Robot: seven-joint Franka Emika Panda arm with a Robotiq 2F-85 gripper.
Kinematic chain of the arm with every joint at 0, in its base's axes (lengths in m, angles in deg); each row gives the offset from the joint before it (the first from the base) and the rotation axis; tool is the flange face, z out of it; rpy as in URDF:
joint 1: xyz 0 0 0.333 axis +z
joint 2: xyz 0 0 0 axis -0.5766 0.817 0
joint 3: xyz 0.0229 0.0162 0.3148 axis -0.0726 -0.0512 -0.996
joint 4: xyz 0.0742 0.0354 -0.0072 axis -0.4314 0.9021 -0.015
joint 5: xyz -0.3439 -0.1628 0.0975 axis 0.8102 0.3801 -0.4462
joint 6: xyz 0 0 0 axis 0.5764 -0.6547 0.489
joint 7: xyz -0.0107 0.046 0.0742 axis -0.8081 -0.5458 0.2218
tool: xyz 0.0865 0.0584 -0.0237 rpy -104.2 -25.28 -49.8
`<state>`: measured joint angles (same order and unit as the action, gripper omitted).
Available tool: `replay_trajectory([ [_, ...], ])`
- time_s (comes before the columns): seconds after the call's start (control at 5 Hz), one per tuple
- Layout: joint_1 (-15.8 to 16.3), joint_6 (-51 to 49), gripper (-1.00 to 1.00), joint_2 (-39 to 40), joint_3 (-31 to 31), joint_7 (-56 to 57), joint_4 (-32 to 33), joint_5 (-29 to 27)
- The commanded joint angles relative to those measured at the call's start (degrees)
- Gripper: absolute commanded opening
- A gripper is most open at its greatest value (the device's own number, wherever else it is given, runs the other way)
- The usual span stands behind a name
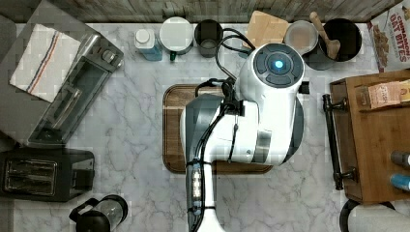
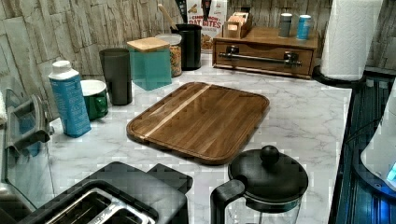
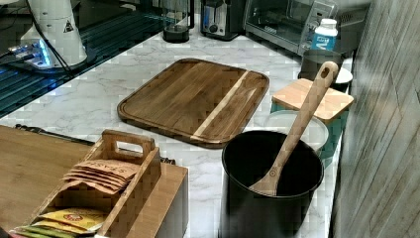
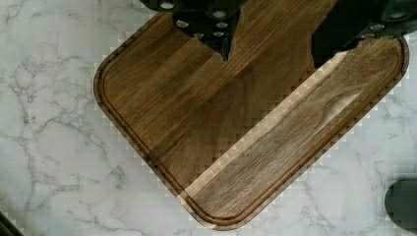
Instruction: Open the drawer.
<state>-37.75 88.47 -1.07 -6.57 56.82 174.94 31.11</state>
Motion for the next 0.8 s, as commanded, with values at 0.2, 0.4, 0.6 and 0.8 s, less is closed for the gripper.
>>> replay_trajectory([
  [0.2,0.01,0.0,1.0,0.0,0.03,0.07,0.02,-0.17],
  [0.4,0.01,0.0,1.0,0.0,0.03,0.07,0.02,-0.17],
  [0.6,-1.18,5.03,1.0,-3.98,0.58,12.68,7.2,-0.77],
  [0.8,-2.95,4.27,1.0,-4.33,2.06,27.14,8.11,-0.88],
])
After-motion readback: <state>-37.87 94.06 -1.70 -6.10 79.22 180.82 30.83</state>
